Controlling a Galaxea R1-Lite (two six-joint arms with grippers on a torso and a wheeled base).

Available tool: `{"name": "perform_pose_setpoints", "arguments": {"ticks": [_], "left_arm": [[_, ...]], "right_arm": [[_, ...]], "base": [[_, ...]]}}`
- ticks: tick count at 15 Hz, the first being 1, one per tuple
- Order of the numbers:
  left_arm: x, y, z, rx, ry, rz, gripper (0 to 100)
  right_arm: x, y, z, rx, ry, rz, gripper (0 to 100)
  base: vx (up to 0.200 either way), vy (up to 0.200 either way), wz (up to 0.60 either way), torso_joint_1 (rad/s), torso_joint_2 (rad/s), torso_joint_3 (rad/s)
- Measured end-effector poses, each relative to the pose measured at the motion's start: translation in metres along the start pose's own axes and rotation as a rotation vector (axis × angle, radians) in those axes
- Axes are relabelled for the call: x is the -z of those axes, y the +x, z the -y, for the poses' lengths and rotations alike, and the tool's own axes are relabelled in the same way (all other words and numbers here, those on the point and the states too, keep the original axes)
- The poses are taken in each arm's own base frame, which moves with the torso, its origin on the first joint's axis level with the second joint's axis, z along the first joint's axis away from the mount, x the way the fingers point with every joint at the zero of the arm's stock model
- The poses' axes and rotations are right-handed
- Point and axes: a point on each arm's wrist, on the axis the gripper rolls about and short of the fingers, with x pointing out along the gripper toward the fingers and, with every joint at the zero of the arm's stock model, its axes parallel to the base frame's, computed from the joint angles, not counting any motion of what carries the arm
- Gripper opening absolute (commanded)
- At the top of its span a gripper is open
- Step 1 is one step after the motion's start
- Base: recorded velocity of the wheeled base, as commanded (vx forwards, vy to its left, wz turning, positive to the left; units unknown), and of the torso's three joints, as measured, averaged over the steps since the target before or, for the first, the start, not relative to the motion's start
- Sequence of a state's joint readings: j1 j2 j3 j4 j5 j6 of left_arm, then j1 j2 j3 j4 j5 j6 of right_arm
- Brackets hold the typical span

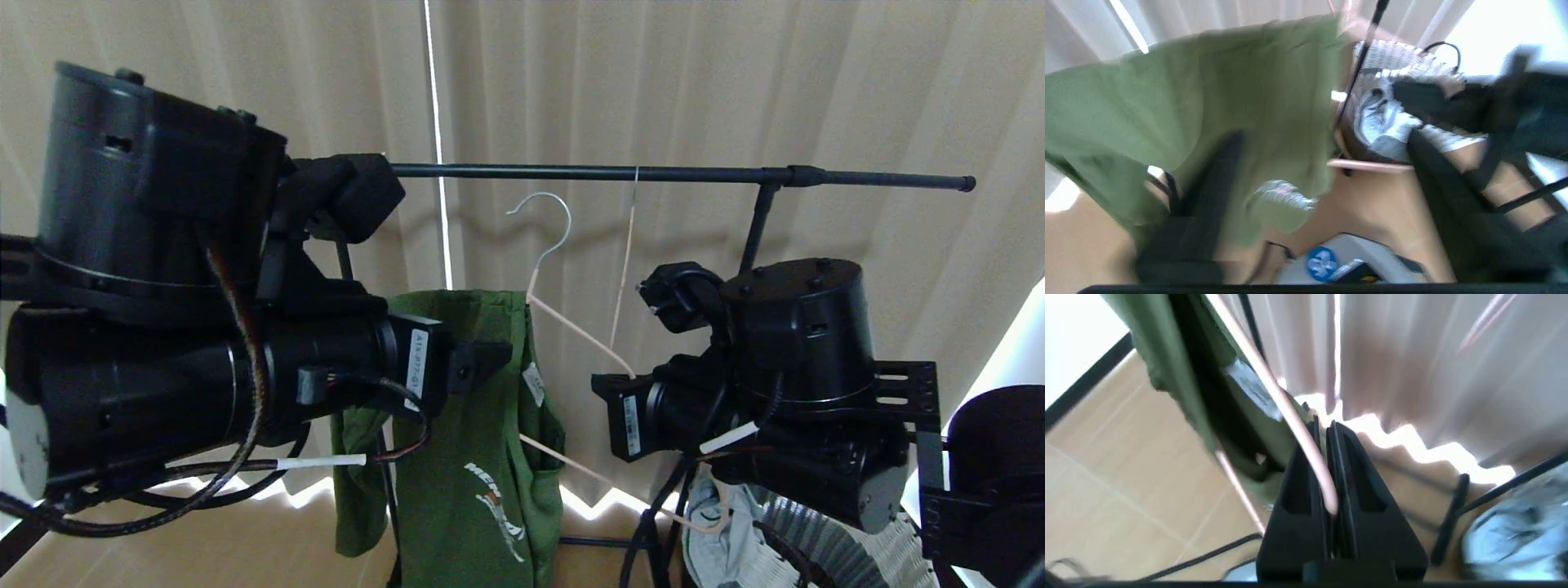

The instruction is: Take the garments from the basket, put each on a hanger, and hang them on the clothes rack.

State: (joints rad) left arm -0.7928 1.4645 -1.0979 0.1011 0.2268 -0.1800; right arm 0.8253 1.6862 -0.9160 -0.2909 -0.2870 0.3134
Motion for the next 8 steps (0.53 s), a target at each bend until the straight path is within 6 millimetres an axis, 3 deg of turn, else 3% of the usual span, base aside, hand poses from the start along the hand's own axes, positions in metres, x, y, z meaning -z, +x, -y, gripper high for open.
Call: {"name": "perform_pose_setpoints", "arguments": {"ticks": [4,8], "left_arm": [[0.02,-0.005,-0.021,-0.048,0.25,0.15,100],[0.027,-0.007,-0.042,-0.073,0.512,0.244,100]], "right_arm": [[-0.008,-0.011,0.021,0.007,-0.114,0.089,0],[-0.016,-0.013,0.038,0.024,-0.224,0.2,0]], "base": [[0.0,0.0,0.0,0.0,0.0,0.0],[0.0,0.0,0.0,0.0,0.0,0.0]]}}
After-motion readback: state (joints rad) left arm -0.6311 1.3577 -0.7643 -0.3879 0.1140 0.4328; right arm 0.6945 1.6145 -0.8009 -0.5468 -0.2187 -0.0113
